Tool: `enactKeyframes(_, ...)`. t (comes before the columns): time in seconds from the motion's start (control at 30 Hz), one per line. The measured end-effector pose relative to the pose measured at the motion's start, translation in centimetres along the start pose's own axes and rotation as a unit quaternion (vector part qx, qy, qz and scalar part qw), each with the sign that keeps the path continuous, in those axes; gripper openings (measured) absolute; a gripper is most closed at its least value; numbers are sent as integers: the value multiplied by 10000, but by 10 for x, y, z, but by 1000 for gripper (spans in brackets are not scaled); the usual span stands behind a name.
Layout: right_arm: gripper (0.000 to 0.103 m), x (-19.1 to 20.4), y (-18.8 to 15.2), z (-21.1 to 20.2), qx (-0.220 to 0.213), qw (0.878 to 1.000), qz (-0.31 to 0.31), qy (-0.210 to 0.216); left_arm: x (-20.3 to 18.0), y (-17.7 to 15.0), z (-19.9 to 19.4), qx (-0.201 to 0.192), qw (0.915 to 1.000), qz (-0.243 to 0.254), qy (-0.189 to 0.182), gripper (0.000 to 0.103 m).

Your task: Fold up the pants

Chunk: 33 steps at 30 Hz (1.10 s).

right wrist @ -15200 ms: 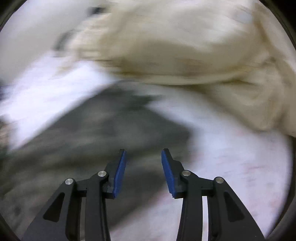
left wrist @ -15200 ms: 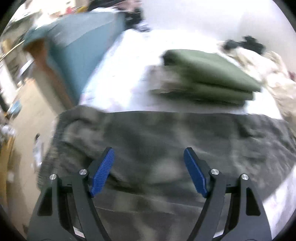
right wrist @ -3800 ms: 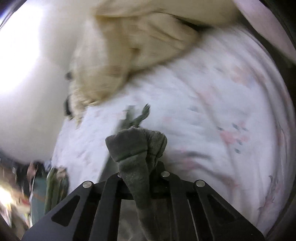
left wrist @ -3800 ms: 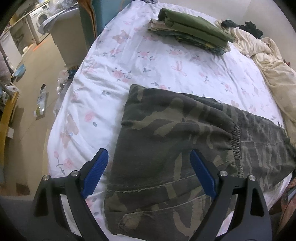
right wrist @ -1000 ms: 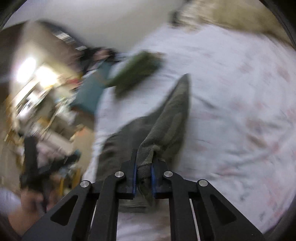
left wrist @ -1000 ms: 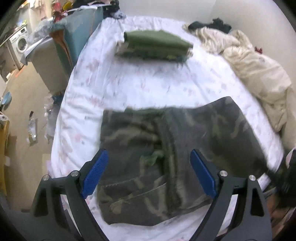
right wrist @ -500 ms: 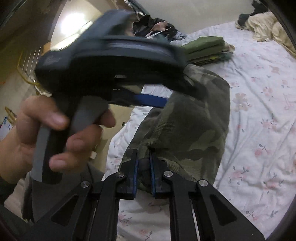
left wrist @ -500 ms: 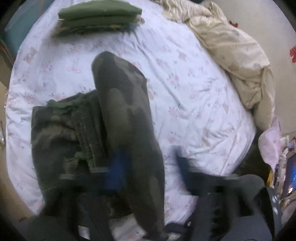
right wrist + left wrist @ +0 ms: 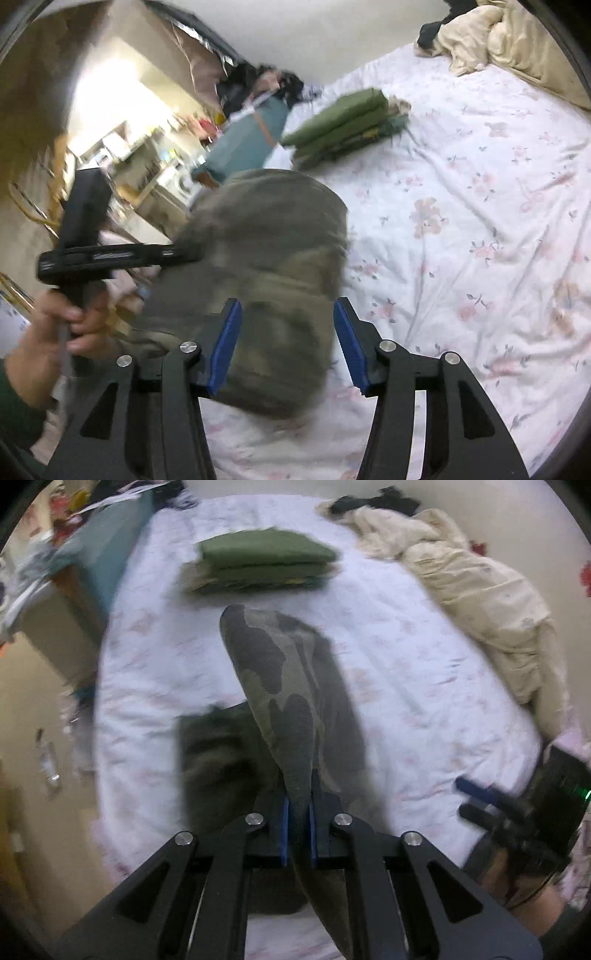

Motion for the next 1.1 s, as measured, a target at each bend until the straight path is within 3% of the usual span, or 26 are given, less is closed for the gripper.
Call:
enactKeyframes(0.17, 35, 32, 3, 63, 567, 9914, -1023, -580, 58, -23, 26, 333, 9984, -371, 257, 6)
enactKeyframes(0.23, 16, 37, 1, 87, 731, 9846, -1385, -776, 72, -33, 43, 519, 9972, -447, 294, 6)
enactKeyframes(0.43, 10, 41, -33, 135, 1553, 9635, -2016, -827, 82, -58, 90, 1127, 9905, -165, 769, 8)
enactKeyframes(0.5, 10, 37, -44, 146, 1764, 9598, -2019, -827, 92, -65, 103, 1268, 9855, -190, 1115, 19)
enactKeyframes(0.57, 10, 36, -48, 157, 1745, 9610, -1954, -883, 108, -64, 104, 1176, 9752, -216, 1860, 49)
enactKeyframes(0.6, 10, 36, -48, 162, 1692, 9652, -1794, -864, 113, -57, 94, 911, 9702, -248, 2232, 49)
enactKeyframes(0.63, 10, 36, -48, 164, 1681, 9669, -1717, -856, 113, -52, 85, 658, 9702, -256, 2319, 49)
enactKeyframes(0.7, 10, 34, -47, 164, 1650, 9692, -1614, -854, 101, -41, 60, -65, 9764, -202, 2148, 48)
enactKeyframes(0.77, 9, 30, -45, 161, 1667, 9728, -1428, -736, 83, -44, 58, -233, 9876, -91, 1549, 48)
enactKeyframes(0.8, 9, 29, -42, 160, 1667, 9750, -1302, -679, 71, -52, 69, -36, 9932, 26, 1167, 48)
enactKeyframes(0.87, 10, 26, -37, 153, 1658, 9806, -944, -450, 62, -71, 97, 552, 9927, 246, 1043, 48)
enactKeyframes(0.97, 17, 11, -30, 131, 1589, 9872, -139, -10, 79, -84, 120, 905, 9883, -41, 1223, 49)
enactKeyframes(1.0, 40, 3, -28, 122, 1511, 9884, 143, 16, 83, -85, 121, 933, 9887, -145, 1168, 50)
enactKeyframes(1.03, 69, -9, -26, 115, 1429, 9886, 482, 7, 86, -86, 122, 958, 9887, -213, 1130, 50)
enactKeyframes(1.1, 82, -33, -30, 105, 1338, 9821, 1319, 158, 89, -87, 121, 967, 9882, -215, 1169, 50)
Point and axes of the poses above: each gripper's, at about its wrist camera, not at the fingertips, and z roughly the way its jaws point, x to its left, y to its top, the point moved 7 cm from there along z, roughly the way its jaws point, and after that the axes turned 2 degrees about z, right-handed, at the moved point
